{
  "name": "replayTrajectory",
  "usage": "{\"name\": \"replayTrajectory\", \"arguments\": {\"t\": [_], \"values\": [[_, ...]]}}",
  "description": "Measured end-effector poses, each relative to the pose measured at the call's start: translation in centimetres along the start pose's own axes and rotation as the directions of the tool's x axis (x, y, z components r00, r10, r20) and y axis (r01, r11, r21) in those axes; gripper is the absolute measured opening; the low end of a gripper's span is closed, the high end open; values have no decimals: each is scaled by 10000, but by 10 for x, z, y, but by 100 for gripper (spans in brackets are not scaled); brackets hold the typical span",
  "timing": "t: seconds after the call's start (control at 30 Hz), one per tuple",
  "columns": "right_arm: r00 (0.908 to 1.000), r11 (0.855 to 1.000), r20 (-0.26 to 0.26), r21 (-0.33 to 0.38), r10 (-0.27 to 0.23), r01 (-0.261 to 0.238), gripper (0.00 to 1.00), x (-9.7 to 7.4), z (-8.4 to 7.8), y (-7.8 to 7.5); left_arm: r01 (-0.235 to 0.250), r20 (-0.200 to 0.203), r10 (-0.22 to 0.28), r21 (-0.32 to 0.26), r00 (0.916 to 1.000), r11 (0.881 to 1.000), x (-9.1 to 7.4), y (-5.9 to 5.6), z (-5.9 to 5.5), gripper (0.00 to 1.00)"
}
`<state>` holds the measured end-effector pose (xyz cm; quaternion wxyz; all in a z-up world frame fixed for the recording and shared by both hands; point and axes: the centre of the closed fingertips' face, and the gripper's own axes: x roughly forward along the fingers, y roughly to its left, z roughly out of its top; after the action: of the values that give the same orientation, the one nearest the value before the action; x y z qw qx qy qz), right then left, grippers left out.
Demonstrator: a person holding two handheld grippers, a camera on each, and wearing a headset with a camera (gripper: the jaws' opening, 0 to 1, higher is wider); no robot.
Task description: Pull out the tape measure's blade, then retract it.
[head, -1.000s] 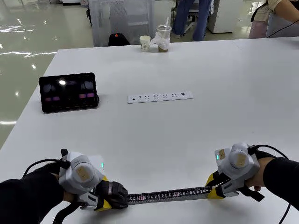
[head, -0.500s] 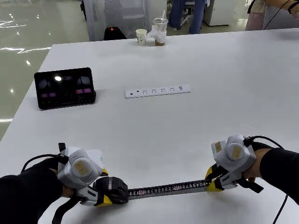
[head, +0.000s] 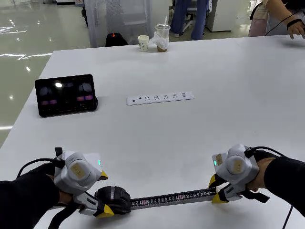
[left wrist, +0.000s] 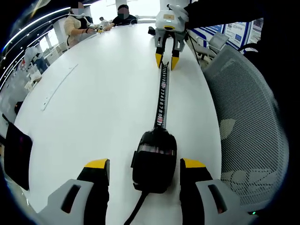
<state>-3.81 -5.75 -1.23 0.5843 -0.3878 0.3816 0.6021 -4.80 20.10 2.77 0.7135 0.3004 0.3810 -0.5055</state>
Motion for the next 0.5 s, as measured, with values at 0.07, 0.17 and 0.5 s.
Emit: {"name": "replayTrajectory", "arguments": {"t": [0.07, 0.17, 0.5], "values": [[9999, 9999, -62, -101, -119, 119, 21, -3, -1, -2, -21, 44, 21, -108, 10000, 9999, -2, -1, 0, 58], [9998, 9998, 25, 23, -208, 208, 22, -7, 1, -5, -51, 102, 55, -298, 9999, 9995, -3, -1, -1, 61], [9954, 9913, 579, 1123, -759, 690, 31, -24, 4, -7, -421, 529, 492, -1285, 9974, 9908, -14, -1, -2, 68]]}}
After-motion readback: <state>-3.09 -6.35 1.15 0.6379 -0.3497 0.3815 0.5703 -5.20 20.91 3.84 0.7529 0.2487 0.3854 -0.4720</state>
